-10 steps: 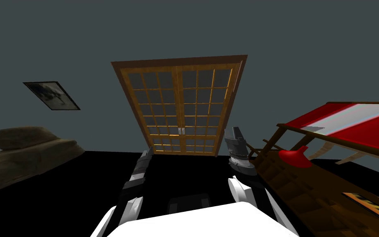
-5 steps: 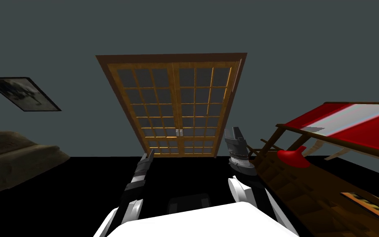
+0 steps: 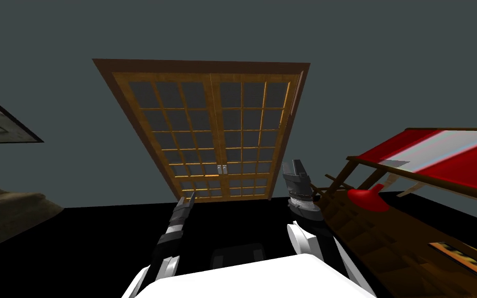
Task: Pull the door open
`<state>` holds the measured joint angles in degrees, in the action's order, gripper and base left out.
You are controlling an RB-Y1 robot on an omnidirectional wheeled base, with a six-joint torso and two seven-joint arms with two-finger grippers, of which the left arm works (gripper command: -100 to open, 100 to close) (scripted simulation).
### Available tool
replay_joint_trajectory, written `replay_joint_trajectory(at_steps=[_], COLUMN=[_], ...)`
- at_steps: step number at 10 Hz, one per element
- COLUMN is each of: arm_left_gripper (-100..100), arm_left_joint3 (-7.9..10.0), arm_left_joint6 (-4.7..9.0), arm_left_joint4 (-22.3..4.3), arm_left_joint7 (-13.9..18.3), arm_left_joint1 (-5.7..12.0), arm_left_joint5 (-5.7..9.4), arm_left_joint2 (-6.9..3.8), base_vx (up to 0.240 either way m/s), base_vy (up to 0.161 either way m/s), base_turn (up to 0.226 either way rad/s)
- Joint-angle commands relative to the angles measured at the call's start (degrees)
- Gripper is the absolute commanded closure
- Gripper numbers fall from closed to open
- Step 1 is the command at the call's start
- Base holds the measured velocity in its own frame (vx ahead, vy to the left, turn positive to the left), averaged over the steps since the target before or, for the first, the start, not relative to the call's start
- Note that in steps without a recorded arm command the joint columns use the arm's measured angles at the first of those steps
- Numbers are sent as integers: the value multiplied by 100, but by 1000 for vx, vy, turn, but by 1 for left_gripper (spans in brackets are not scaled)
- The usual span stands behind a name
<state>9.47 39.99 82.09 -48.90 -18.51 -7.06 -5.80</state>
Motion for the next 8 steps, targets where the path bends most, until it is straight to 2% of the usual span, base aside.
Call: replay_joint_trajectory(at_steps=[1,8], arm_left_gripper=[-100,-100], arm_left_joint3=[46,181], arm_left_joint6=[73,317], arm_left_joint4=[-272,-1207], arm_left_joint7=[-201,-970], arm_left_joint1=[83,302], arm_left_joint5=[-39,-217], arm_left_joint2=[-21,-25], base_vx=[89,107], base_vy=[-11,-13], base_turn=[-67,-72])
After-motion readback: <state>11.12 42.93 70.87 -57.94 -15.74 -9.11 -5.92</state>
